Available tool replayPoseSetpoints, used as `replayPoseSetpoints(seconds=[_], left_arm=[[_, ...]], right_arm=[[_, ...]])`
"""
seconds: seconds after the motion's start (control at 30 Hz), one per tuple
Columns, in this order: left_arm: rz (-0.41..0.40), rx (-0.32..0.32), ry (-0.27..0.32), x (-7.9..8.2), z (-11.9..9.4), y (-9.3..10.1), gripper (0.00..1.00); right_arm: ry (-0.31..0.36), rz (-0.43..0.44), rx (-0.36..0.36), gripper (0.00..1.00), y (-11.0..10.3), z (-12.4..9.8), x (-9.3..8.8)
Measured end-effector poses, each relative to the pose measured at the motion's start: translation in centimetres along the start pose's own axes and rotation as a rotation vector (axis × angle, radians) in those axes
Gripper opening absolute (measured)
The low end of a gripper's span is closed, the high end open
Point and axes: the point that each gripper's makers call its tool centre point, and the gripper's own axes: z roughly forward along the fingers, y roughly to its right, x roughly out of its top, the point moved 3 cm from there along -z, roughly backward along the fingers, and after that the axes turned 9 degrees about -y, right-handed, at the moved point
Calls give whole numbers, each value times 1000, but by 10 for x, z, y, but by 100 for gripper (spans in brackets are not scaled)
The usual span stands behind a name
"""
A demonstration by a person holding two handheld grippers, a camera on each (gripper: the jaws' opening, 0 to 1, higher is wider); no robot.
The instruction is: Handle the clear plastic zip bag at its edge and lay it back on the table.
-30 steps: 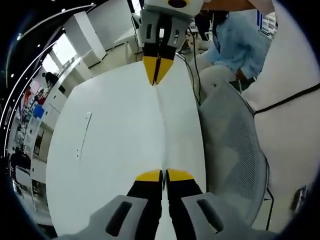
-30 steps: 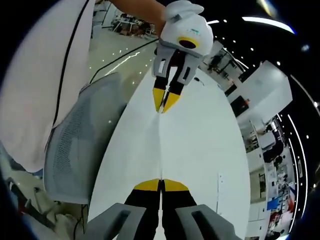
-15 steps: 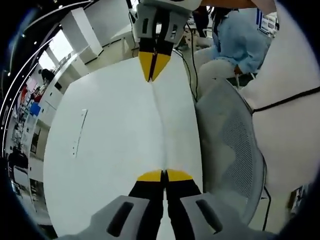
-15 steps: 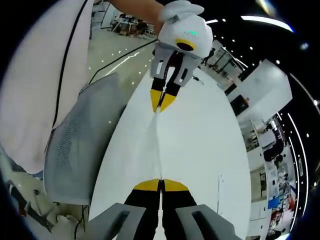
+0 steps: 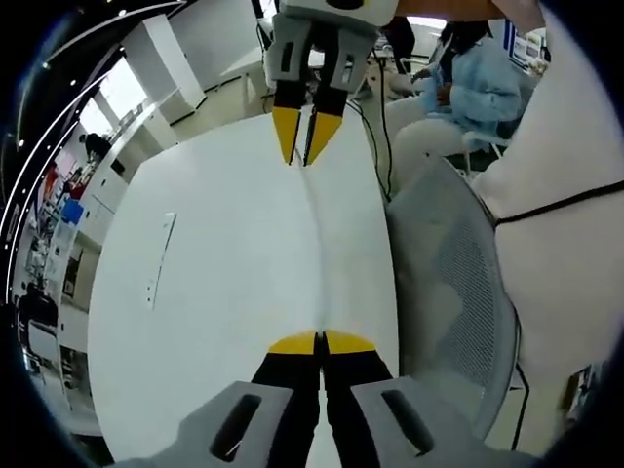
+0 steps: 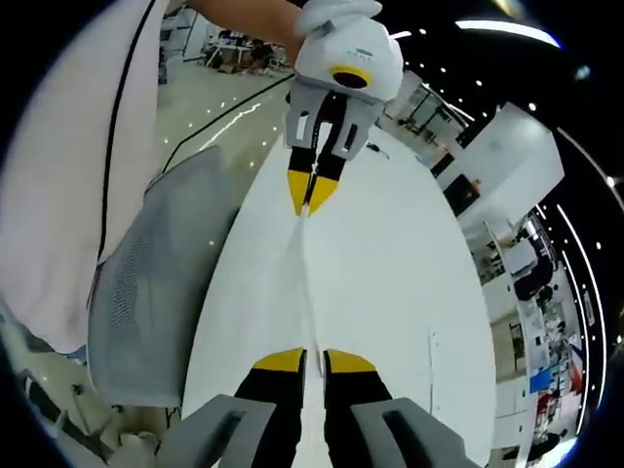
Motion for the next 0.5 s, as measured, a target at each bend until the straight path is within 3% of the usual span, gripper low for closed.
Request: replayPoseSetpoints(seconds=[0.3, 0.5], left_arm=[[16, 5, -15, -1, -3, -2, 0], [22, 12, -15, 3, -8, -3, 0]], right_arm=[[14, 25, 2, 17, 3, -2, 13], [77, 40, 18, 18, 5, -5, 39]])
